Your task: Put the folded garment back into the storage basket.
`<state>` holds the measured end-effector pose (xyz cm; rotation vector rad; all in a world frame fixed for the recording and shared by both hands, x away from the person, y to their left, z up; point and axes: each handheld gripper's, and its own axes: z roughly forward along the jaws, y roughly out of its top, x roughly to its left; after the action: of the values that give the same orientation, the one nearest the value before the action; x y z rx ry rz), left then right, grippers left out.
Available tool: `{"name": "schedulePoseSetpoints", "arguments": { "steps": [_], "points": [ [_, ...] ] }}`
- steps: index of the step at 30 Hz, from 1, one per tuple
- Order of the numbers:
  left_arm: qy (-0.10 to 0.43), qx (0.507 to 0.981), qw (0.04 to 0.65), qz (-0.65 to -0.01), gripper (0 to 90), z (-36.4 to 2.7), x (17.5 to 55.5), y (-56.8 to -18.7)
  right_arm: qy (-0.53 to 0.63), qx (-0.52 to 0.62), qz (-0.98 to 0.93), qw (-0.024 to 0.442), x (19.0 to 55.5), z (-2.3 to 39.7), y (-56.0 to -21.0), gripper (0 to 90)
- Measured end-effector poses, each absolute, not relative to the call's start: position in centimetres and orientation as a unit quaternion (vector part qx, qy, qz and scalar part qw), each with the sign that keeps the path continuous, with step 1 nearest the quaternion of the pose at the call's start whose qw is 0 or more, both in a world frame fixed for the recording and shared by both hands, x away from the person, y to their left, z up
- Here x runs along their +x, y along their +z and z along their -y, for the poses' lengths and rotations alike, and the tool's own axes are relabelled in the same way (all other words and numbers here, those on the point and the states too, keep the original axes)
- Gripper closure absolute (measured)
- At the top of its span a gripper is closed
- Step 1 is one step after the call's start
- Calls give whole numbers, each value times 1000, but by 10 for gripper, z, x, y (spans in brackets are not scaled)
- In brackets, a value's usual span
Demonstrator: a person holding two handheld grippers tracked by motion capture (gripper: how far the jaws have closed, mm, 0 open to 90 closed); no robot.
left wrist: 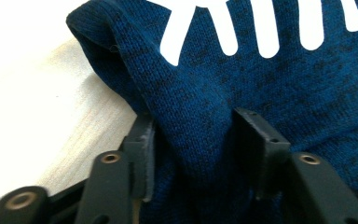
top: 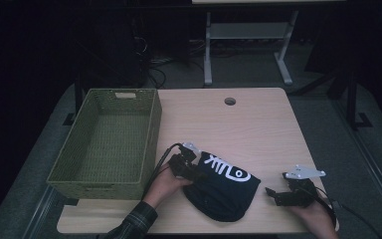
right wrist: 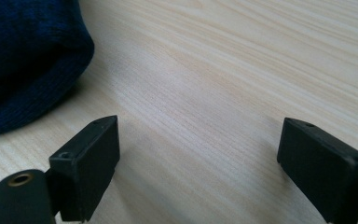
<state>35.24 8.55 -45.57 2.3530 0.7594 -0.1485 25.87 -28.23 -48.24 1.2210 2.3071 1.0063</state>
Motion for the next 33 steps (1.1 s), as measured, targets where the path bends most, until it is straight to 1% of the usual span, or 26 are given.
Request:
{"name": "schedulePoseSetpoints", "arguments": {
  "steps": [3,8,12,22,29,33],
  "points": [
    [-67,897,332,-285,607,-86,354,-457,354,430,-813,171,259,282,-482,122],
    [-66,901,329,-276,691,-85,354,-454,354,430,-813,170,259,282,-482,121],
    [-65,901,328,-277,724,-85,355,-449,354,430,-813,170,259,282,-482,121],
    [-50,900,336,-275,730,-84,344,-420,353,432,-812,169,259,282,-482,121],
    [-36,901,335,-273,728,-81,345,-396,354,432,-812,169,259,282,-482,121],
    [-43,899,340,-273,725,-81,346,-385,354,432,-812,169,259,282,-483,121]
  ]
}}
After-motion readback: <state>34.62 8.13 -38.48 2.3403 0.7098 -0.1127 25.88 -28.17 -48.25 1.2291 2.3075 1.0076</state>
